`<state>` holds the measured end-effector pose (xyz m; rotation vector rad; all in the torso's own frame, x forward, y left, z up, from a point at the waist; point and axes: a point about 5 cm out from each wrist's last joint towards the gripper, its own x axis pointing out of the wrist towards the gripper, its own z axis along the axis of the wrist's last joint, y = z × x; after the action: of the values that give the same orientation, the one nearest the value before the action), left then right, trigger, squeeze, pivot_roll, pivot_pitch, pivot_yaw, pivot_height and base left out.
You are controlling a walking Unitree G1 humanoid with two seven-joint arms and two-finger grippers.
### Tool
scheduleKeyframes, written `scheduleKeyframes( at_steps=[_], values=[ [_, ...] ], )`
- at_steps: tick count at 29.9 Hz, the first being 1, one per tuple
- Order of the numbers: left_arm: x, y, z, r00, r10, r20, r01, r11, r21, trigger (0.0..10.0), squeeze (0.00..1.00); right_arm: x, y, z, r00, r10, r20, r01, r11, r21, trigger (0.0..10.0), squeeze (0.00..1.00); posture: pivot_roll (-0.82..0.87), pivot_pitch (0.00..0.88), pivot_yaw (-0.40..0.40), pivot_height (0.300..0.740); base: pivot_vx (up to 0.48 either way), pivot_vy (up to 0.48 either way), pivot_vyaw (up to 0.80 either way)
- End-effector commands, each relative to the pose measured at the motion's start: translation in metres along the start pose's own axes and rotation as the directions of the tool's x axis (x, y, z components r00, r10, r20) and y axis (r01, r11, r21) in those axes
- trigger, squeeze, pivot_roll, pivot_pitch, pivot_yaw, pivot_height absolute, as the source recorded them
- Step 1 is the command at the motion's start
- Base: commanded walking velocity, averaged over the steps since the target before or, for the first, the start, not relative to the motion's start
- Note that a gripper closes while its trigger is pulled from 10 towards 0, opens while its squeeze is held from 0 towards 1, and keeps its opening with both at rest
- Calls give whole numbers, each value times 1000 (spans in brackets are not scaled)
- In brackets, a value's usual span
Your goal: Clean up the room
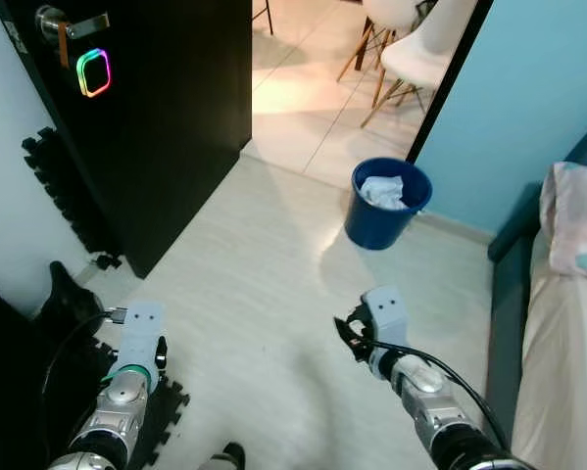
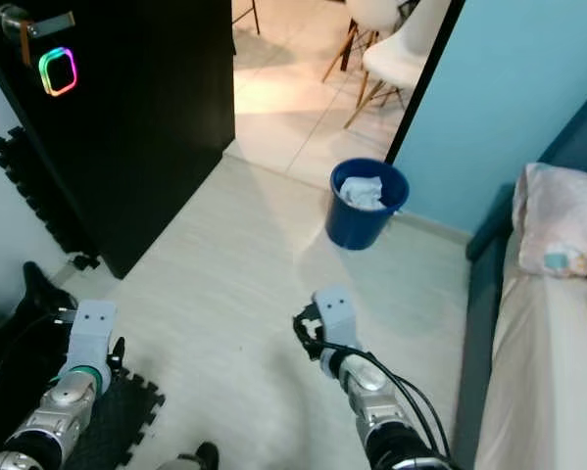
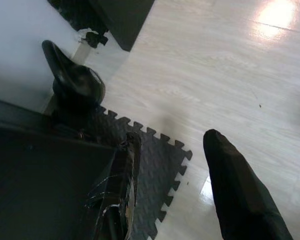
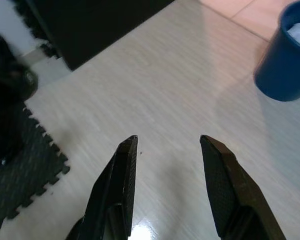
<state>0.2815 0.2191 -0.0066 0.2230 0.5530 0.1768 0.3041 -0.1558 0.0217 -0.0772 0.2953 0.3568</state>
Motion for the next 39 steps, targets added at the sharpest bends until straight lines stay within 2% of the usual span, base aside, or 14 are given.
scheduleKeyframes(
  at_steps=[1, 5, 7, 8, 9, 11, 17, 20, 22, 23, 27, 30, 34, 39],
  values=[
    [-1, -5, -3, 1000, -13, -6, 13, 1000, 10, 10000, 0, -6, -5, -8, 999, -44, -20, 44, 999, 19, 10000, 0, -72, 77, 11, 740, 461, 0, 0],
    [-1, -6, -3, 1000, -19, 1, 19, 1000, 22, 10000, 0, -6, -7, -9, 998, -61, -17, 62, 998, 22, 10000, 0, -72, 77, 11, 740, 461, 0, 0],
    [-4, -16, 2, 990, -116, 78, 100, 979, 176, 10000, 0, -8, -10, -9, 995, -102, -15, 103, 994, 35, 10000, 0, -72, 69, 10, 740, 461, 0, 0],
    [-4, -16, 2, 990, -116, 78, 100, 979, 176, 10000, 0, -8, -10, -9, 995, -102, -15, 103, 994, 35, 10000, 0, -72, 69, 10, 740, 461, 0, 0],
    [-5, -21, 4, 982, -159, 102, 131, 963, 237, 10000, 0, -8, -11, -10, 993, -118, -15, 119, 992, 40, 10000, 0, -72, 69, 10, 740, 461, 0, 0],
    [-7, -26, 9, 969, -202, 145, 153, 944, 292, 10000, 0, -9, -13, -11, 990, -139, -20, 140, 989, 40, 10000, 0, -75, 66, 13, 740, 461, 0, 0],
    [-7, -27, 17, 960, -209, 187, 146, 942, 303, 10000, 0, -10, -15, -12, 988, -154, -21, 155, 987, 33, 10000, 0, -75, 66, 13, 740, 464, 0, 0],
    [-6, -26, 32, 945, -212, 250, 131, 943, 305, 10000, 0, -10, -18, -9, 985, -172, -4, 172, 985, 26, 10000, 0, -73, 62, 14, 740, 465, 0, 0],
    [-5, -24, 54, 921, -204, 333, 106, 951, 292, 10000, 0, -8, -21, 0, 982, -185, 36, 185, 983, 16, 10000, 0, -72, 60, 15, 740, 465, 0, 0],
    [-5, -24, 54, 921, -204, 333, 106, 951, 292, 10000, 0, -8, -21, 0, 982, -185, 36, 185, 983, 16, 10000, 0, -72, 60, 15, 740, 465, 0, 0],
    [-9, -25, 92, 853, -214, 476, 80, 955, 287, 10000, 0, -2, -21, 22, 971, -200, 132, 201, 980, 7, 10000, 0, -68, 58, 19, 740, 465, 0, 0],
    [-9, -25, 95, 843, -218, 491, 79, 954, 289, 10000, 0, -1, -21, 24, 969, -203, 143, 204, 979, 8, 10000, 0, -68, 58, 19, 740, 465, 0, -800],
    [-19, -34, 124, 763, -268, 589, 99, 948, 303, 10000, 0, 4, -19, 43, 950, -217, 226, 220, 975, 13, 10000, 0, -69, 58, 28, 740, 468, 0, -794],
    [-22, -37, 130, 748, -274, 604, 107, 949, 298, 10000, 0, 4, -19, 46, 945, -223, 238, 227, 974, 11, 10000, 0, -70, 60, 31, 740, 468, 0, -788]
  ],
)
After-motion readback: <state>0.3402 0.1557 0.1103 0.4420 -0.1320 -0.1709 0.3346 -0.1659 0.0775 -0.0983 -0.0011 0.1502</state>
